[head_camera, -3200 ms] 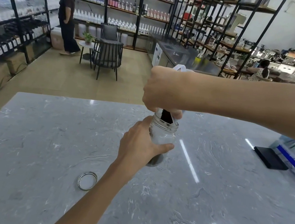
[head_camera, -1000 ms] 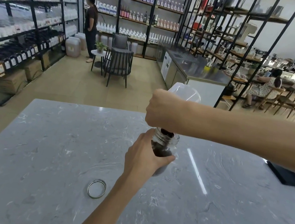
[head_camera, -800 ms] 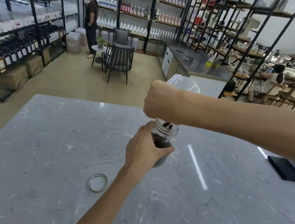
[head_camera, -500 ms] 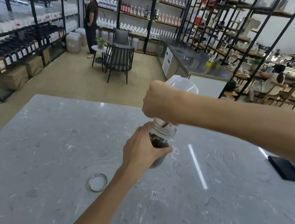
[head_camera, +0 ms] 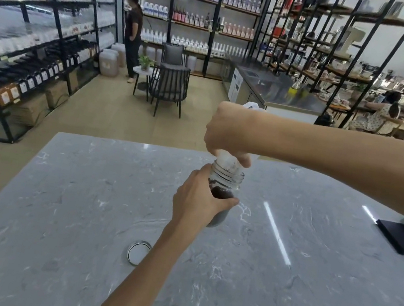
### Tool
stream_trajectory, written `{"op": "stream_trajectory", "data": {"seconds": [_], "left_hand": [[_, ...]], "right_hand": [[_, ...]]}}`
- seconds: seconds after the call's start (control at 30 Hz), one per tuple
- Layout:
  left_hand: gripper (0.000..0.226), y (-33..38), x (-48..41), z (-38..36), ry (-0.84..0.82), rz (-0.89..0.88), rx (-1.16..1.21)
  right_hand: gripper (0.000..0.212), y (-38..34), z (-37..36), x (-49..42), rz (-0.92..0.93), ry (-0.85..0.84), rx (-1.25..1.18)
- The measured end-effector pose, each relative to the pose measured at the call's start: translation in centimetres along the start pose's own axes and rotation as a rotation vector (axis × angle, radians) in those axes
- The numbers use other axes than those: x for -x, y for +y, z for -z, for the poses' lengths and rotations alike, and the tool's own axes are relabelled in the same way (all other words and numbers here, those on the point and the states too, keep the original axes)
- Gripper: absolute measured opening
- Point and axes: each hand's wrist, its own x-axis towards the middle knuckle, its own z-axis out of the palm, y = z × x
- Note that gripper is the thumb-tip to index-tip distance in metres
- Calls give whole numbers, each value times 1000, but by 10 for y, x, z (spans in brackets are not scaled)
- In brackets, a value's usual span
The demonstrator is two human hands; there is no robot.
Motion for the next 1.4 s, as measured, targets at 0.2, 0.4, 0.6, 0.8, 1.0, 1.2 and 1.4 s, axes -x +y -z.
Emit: {"op": "stream_trajectory", "data": {"seconds": [0.2, 0.4, 0.6, 0.8, 1.0, 1.2, 1.4], "left_hand": [[74, -3, 4, -2, 1, 4, -19], [77, -4, 4, -3, 0, 3, -53], [74, -5, 4, -3, -12, -2, -99], [74, -7, 5, -4, 1, 1, -113], [75, -9, 4, -2, 14, -6, -129], [77, -11, 5, -2, 28, -6, -122], [80, -13, 5, -1, 20, -6, -127]], "right_hand": [[73, -6, -6, -4, -10, -8, 44], [51, -9, -16, -11, -54, -6, 98], [37, -16, -21, -9, -108, -72, 63], [31, -20, -20, -12, -111, -12, 110], [25, -20, -17, -9, -107, -5, 107], [14, -22, -14, -4, -136, 38, 102], [34, -29, -12, -6, -188, 50, 47]]}}
